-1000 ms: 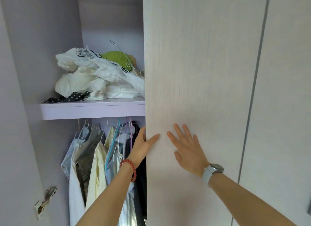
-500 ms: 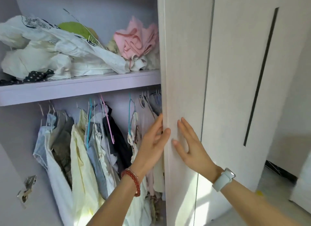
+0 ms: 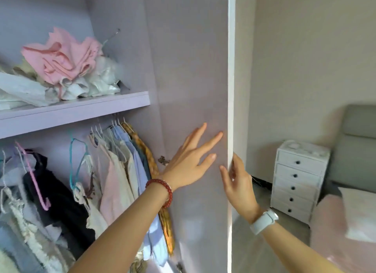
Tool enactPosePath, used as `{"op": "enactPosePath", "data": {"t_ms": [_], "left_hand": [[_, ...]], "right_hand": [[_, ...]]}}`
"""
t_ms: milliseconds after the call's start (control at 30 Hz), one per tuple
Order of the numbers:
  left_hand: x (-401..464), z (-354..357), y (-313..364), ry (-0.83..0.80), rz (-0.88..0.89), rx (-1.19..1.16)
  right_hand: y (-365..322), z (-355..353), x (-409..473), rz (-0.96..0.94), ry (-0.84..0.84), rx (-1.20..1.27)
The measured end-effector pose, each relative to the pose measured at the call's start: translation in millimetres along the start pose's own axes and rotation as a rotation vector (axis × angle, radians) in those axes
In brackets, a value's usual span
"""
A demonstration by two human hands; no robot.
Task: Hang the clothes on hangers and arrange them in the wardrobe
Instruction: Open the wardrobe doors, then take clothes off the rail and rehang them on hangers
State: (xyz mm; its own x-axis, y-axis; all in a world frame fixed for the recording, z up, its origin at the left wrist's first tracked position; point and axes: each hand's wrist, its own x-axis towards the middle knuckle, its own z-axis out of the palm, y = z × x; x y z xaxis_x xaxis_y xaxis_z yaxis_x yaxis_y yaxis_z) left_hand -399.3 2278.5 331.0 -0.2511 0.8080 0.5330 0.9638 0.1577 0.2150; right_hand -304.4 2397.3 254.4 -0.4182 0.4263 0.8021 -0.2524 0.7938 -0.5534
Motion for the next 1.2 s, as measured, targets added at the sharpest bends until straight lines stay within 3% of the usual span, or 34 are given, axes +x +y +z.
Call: {"op": "enactPosePath", "data": {"t_ms": [167, 367, 500, 567, 700, 800, 1033, 1200], "left_hand": [[52.7, 33.9, 0.5, -0.061, -0.041, 0.222], [87.5, 56.4, 6.9, -0.111, -0.092, 0.281], [92.7, 53.6, 5.1, -0.127, -0.088, 0.34], [83.9, 50.4, 0.2, -0.088, -0.099, 0.323], [41.3, 45.3, -18.4, 0.144, -0.138, 0.276], [-4.9, 43.1, -45.3, 0.214, -0.233, 0.283], [-113.0, 24.9, -123.6, 0.179, -0.511, 0.344], [-140.3, -8.5, -184.4, 0.178, -0.631, 0.484]], "right_hand": [[30.4, -20.4, 21.7, 0.101, 0.137, -0.023], [50.2, -35.0, 46.5, 0.276, 0.085, -0.107], [49.5, -40.0, 55.0, 0.401, -0.039, -0.22], [40.3, -38.2, 51.8, 0.34, -0.003, -0.325], [10.6, -17.7, 36.3, -0.019, 0.101, -0.485], [-0.1, 14.7, 14.6, -0.108, 0.002, -0.44], [3.4, 111.0, -29.6, 0.019, -0.415, -0.319], [12.4, 189.7, -7.2, 0.039, -0.558, -0.198]]}}
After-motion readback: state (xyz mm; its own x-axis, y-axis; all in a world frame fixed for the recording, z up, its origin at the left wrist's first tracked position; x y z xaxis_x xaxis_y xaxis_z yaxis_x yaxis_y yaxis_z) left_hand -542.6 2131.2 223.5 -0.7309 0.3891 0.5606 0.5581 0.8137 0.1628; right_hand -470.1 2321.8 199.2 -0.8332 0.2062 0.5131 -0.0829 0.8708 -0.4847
